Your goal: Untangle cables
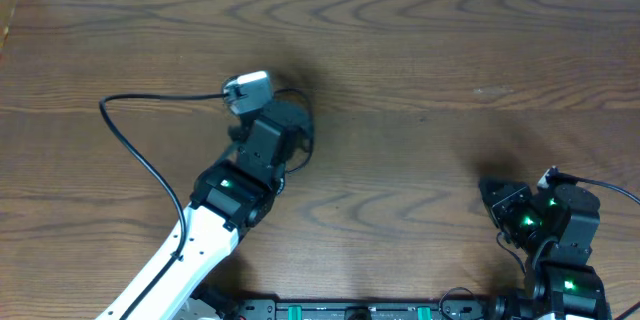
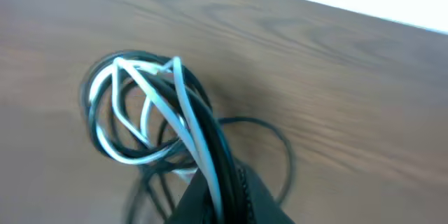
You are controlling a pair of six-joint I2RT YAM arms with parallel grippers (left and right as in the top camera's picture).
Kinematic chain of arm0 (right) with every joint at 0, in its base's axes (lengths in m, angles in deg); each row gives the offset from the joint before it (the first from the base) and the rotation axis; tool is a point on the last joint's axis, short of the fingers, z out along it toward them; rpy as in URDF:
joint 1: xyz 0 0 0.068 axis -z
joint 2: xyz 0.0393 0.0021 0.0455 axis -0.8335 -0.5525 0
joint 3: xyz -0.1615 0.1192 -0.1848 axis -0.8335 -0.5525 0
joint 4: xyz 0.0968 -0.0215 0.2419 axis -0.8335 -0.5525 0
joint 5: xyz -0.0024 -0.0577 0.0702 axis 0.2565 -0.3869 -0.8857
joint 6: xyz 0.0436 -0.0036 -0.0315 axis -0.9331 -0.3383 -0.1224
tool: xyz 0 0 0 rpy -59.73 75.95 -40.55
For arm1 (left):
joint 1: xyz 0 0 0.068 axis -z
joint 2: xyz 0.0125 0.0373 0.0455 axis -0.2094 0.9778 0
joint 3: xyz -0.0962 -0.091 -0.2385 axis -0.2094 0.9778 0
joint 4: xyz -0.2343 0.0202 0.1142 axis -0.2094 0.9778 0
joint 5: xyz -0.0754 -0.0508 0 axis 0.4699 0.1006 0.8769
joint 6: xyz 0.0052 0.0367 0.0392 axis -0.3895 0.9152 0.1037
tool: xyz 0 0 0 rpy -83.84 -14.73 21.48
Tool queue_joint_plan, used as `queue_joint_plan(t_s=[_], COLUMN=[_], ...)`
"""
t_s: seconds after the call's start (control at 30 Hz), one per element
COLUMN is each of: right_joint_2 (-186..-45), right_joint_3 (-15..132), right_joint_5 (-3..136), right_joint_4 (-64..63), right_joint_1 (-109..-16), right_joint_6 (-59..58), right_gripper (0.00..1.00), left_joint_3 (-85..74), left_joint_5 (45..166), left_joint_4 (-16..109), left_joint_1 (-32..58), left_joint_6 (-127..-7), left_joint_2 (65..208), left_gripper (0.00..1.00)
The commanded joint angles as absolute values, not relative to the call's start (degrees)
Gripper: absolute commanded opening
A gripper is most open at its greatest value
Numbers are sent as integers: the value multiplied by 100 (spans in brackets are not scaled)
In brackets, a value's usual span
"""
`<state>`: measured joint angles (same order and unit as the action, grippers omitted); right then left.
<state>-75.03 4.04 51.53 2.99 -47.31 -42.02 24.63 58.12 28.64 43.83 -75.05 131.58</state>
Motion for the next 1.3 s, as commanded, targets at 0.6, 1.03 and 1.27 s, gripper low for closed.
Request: queue_joint_plan(t_s=[0.6, 1.03, 1.27], right_joint_2=[-7479, -7500, -7566], right_joint_3=[380, 373, 373], right_joint_5=[1509, 2694, 3629], right_joint_4=[2503, 2472, 2260], right_joint_1=[-4886, -5728, -5719], right_joint_6=[-3280, -3431, -4513], right_gripper=[45, 44, 38], left_joint_3=[2424, 2424, 2424], left_joint_5=[11447, 12564, 12955], left_joint_4=[2449, 2517, 2954], left_joint_1=[4082, 4075, 4077], left_joint_6=[-4178, -3883, -2677], left_joint_2=[13086, 13086, 13086], left_gripper=[7, 7, 8])
